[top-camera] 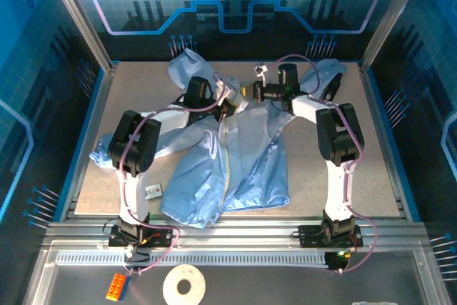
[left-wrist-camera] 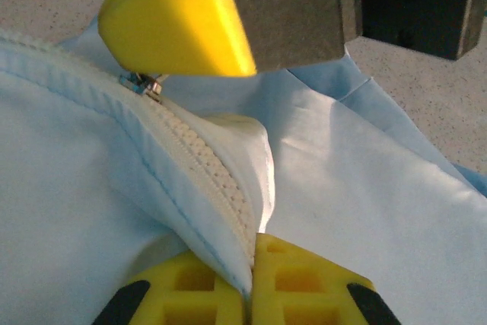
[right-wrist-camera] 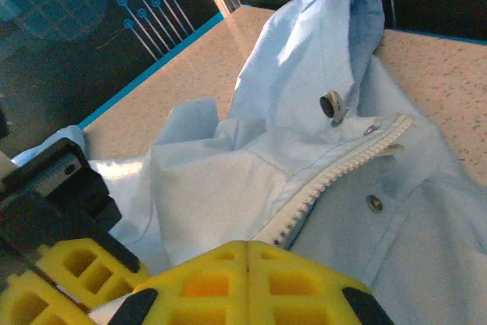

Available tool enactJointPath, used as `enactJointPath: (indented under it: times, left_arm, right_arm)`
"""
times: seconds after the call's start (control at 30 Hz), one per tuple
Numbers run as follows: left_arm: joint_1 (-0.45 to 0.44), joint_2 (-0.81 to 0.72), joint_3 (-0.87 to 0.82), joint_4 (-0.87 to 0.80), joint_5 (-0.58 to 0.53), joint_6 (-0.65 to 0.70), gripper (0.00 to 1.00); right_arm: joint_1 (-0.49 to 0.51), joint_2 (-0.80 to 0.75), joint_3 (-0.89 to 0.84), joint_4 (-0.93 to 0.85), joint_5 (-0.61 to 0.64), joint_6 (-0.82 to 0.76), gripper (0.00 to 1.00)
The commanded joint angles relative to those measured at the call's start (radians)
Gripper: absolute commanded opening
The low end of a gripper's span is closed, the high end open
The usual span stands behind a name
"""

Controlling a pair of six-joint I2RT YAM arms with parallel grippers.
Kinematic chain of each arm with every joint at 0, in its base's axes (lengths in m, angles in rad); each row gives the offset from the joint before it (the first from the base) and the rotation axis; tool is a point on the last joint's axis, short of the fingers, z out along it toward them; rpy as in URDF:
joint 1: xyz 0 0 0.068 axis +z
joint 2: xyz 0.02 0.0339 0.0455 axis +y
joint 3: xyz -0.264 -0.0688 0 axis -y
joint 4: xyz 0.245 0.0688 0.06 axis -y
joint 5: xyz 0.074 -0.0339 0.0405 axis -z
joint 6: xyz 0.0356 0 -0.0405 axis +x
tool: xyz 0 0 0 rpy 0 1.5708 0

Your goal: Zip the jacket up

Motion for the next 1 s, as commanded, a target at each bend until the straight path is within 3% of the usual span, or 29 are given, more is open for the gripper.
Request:
enactJointPath:
  times: [0.0,0.63,0.9,0.97]
  left_arm:
    - [0.012,-0.059,-0.022,-0.010,0.053,-0.002,0.00]
    - [0.011,-0.094,-0.099,0.049,0.089,-0.032,0.00]
    - [0.010,-0.096,-0.110,0.052,0.092,-0.032,0.00]
    - [0.011,-0.090,-0.107,0.055,0.092,-0.036,0.00]
  right_arm:
    - [-0.017,-0.032,0.003,0.002,0.172,-0.070,0.00]
    - [0.035,0.097,0.201,0.017,0.320,-0.135,0.00]
    - [0.041,0.140,0.273,0.003,0.293,-0.101,0.00]
    - [0.027,0.144,0.267,0.024,0.236,-0.034,0.00]
